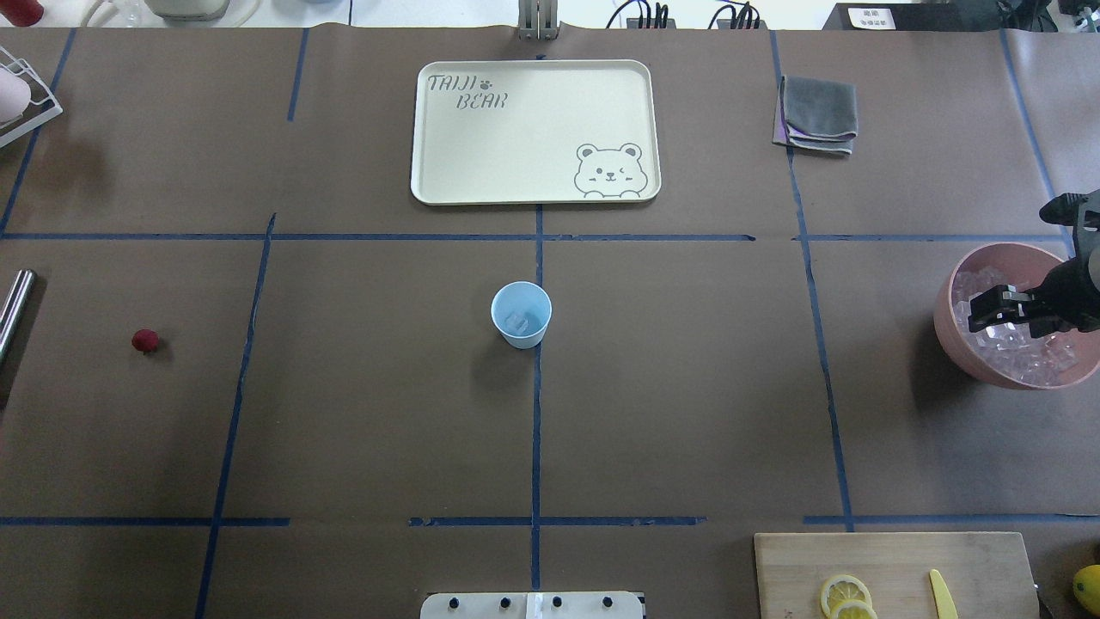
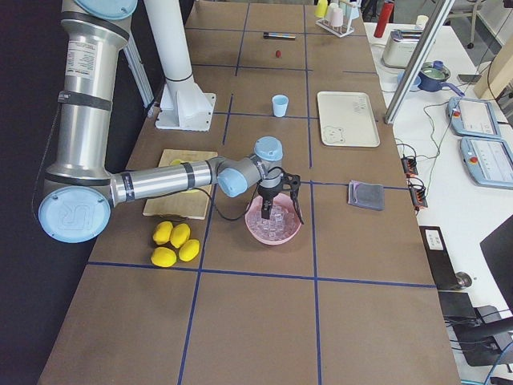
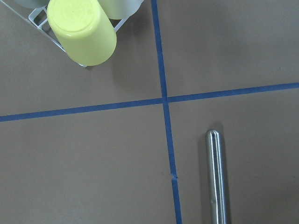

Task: Mash ice and strawberries in cup
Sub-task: 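Lower the right gripper into the bowl and grasp another ice cube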

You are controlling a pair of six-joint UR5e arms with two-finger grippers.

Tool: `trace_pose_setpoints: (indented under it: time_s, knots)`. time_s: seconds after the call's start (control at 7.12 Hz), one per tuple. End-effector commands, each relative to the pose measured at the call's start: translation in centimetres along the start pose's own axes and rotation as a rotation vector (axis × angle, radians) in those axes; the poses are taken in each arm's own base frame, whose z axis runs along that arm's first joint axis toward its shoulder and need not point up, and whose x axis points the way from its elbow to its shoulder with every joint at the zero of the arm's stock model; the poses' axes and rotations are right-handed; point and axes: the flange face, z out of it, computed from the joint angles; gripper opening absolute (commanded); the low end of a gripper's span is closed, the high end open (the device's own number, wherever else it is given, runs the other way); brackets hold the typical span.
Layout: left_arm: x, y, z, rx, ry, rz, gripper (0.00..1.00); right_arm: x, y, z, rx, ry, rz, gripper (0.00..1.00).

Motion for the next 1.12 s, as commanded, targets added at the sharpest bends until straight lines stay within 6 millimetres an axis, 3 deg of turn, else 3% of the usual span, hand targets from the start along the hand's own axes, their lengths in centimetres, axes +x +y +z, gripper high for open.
trace_pose_setpoints:
  time_s: [0.0,0.28,0.7,0.84,0.98]
  knots:
    - [0.1,-0.1,-0.1,0.002,0.000,0.002,1.00,0.0,0.0,0.0,0.005,0.003,0.000,0.73]
    - [0.1,-0.1,-0.1,0.002,0.001,0.002,1.00,0.1,-0.1,0.0,0.008,0.006,0.000,0.64]
    - [1.0,-0.1,-0.4,0.008,0.057,0.000,1.00,-0.1,-0.2,-0.2,0.020,0.009,-0.004,0.11]
    - [1.1,-0.1,-0.5,0.008,0.067,0.000,1.00,-0.1,-0.2,-0.4,0.023,0.007,-0.006,0.01]
    - [1.1,-0.1,-0.5,0.008,0.069,-0.001,1.00,-0.8,-0.1,-1.5,0.035,-0.009,-0.014,0.00]
